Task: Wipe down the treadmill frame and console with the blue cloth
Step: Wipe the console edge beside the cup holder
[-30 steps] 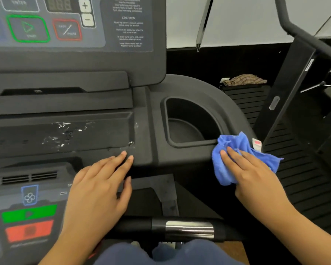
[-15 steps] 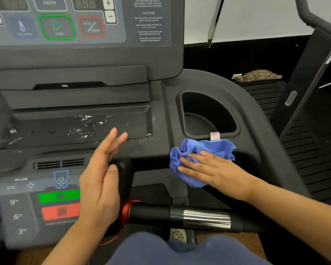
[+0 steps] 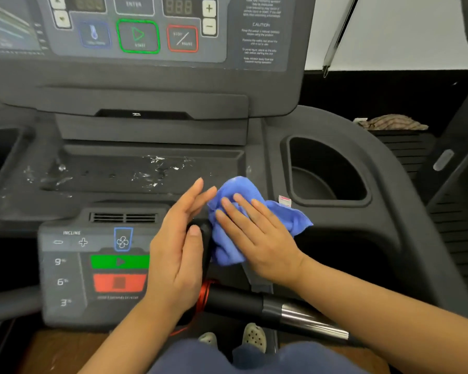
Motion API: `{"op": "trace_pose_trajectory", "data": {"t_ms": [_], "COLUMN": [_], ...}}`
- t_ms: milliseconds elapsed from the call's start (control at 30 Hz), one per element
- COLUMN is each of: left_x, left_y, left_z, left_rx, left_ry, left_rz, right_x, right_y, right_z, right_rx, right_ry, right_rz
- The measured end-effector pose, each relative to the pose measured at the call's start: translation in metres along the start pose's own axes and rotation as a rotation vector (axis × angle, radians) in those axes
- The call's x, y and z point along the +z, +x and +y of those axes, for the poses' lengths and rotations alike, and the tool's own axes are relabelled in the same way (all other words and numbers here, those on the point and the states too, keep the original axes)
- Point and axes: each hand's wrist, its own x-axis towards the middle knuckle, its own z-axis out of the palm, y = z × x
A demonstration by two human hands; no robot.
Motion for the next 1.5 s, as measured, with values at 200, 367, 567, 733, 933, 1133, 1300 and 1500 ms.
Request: {"op": "trace_pose_trajectory", "data": {"t_ms": [200, 367, 567, 733, 933, 1133, 1300, 1500], "left_x": [0.001, 0.002, 0.000, -0.001, 0.004, 0.011, 0.014, 0.014], "left_y": [0.001, 0.002, -0.001, -0.003, -0.002, 0.002, 0.003, 0.005], "left_z": [0.000, 0.003, 0.008, 0.009, 0.010, 0.003, 0.000, -0.003], "left_rx": [0.017, 0.051, 0.078, 0.084, 0.092, 0.127, 0.081, 0.095], "left_ry": [0.031, 0.167, 0.307, 0.357, 0.450, 0.887, 1.066, 1.052], "left_rz": [-0.023, -0.006, -0.052, -0.076, -0.102, -0.235, -0.292, -0.277], "right_x": [-0.030, -0.048, -0.064, -0.063, -0.052, -0.025, -0.005, 0.026], "right_y": [0.051, 0.097, 0.058, 0.003, 0.044, 0.078, 0.102, 0.129], "right_z": [0.001, 0.021, 0.033, 0.028, 0.022, 0.067, 0.124, 0.166], "right_rx": [0.211, 0.356, 0.390, 0.855, 0.754, 0.779, 0.860, 0.971], "right_ry": [0.564, 0.655, 0.658, 0.860, 0.575, 0.213, 0.249, 0.252], "right_rz": [-0.278, -0.604, -0.490, -0.125, -0.319, -0.457, -0.459, -0.371]}}
